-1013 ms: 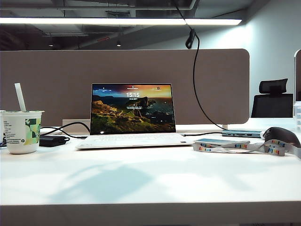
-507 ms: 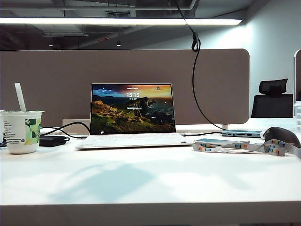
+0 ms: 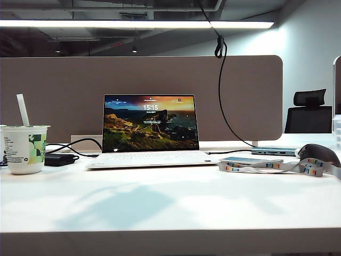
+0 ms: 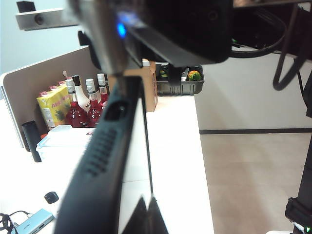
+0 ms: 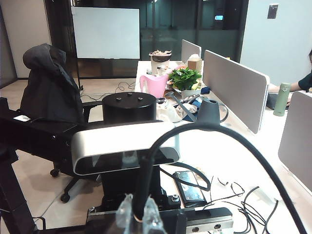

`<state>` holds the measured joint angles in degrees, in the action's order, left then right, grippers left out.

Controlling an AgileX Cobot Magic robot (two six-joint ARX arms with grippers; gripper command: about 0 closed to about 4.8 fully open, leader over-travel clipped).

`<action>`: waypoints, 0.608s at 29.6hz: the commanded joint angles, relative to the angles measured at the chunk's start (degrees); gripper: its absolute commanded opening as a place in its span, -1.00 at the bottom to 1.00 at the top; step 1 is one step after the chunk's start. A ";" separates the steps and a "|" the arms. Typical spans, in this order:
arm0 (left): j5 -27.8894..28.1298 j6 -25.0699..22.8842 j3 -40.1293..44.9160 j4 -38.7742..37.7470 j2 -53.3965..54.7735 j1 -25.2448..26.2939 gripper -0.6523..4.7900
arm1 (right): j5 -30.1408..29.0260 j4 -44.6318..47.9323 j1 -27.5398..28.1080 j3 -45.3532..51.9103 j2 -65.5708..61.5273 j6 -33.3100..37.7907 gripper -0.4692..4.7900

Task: Pick up the black phone, pick up the charger plug, insert the charger plug into the phone's charging port, and finally place the connected phone back on the desk.

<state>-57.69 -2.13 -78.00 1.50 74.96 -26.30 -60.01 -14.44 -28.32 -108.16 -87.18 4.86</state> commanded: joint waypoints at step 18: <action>-0.35 -0.44 -0.44 2.03 -0.44 -0.09 -0.78 | -0.13 -0.74 -0.20 -0.17 -0.07 0.02 -0.83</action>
<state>-57.69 -2.15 -78.00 1.48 74.96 -26.33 -60.01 -15.51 -28.40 -108.16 -87.55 4.86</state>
